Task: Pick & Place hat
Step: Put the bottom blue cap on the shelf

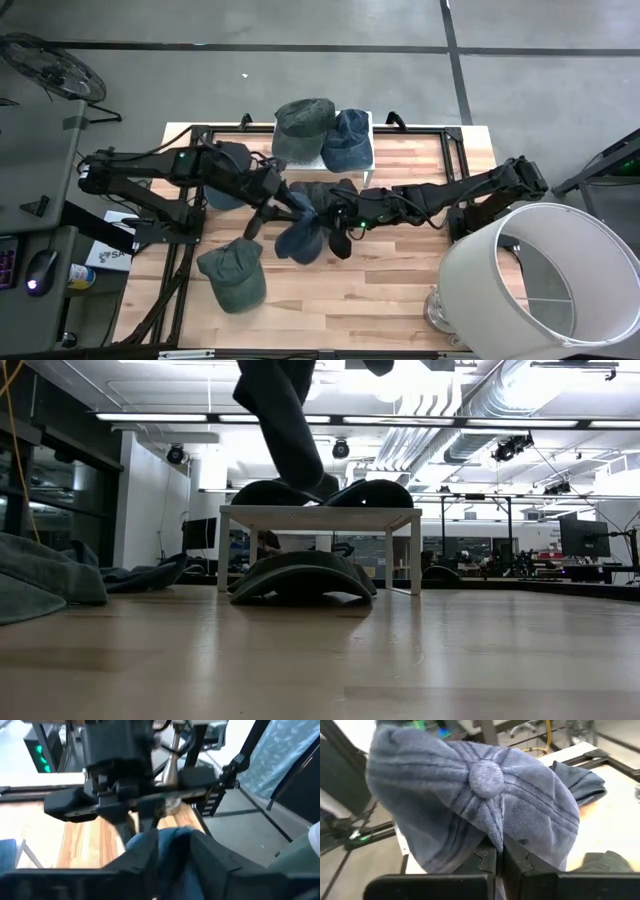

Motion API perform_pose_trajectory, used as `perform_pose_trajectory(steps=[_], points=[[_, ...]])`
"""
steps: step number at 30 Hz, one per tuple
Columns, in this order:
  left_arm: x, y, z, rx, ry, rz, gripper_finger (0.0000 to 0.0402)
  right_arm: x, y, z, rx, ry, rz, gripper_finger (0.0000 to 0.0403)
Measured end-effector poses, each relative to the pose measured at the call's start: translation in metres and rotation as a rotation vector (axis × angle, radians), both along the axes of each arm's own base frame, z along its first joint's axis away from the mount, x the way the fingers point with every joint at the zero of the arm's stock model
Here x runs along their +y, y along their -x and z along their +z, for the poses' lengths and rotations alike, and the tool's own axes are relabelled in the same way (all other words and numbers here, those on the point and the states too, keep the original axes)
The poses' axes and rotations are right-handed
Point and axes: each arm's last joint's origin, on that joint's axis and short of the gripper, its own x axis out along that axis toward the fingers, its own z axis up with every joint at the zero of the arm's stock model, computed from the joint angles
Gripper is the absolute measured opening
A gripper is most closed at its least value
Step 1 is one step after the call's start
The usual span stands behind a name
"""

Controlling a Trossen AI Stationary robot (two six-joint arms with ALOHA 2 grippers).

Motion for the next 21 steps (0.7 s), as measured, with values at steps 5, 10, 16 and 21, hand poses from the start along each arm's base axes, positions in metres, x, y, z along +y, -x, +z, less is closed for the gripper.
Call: perform_pose_trajectory(steps=[5,10,16,21], points=[[0.004,0.025,0.017,-0.074,0.005,0.066,0.0166,-0.001,0.003,0.003,-0.011,-0.003,-0.093,0.0001],[0.010,0.052,0.032,-0.156,-0.012,0.188,0.0172,-0.009,0.012,0.018,-0.067,0.004,-0.200,0.0001],[0.013,0.070,0.042,-0.210,-0.011,0.234,0.0172,-0.026,0.028,0.040,-0.164,0.015,-0.415,0.0000],[0.014,0.073,0.042,-0.214,-0.011,0.236,0.0172,-0.044,0.041,0.053,-0.225,0.000,-0.586,0.0000]])
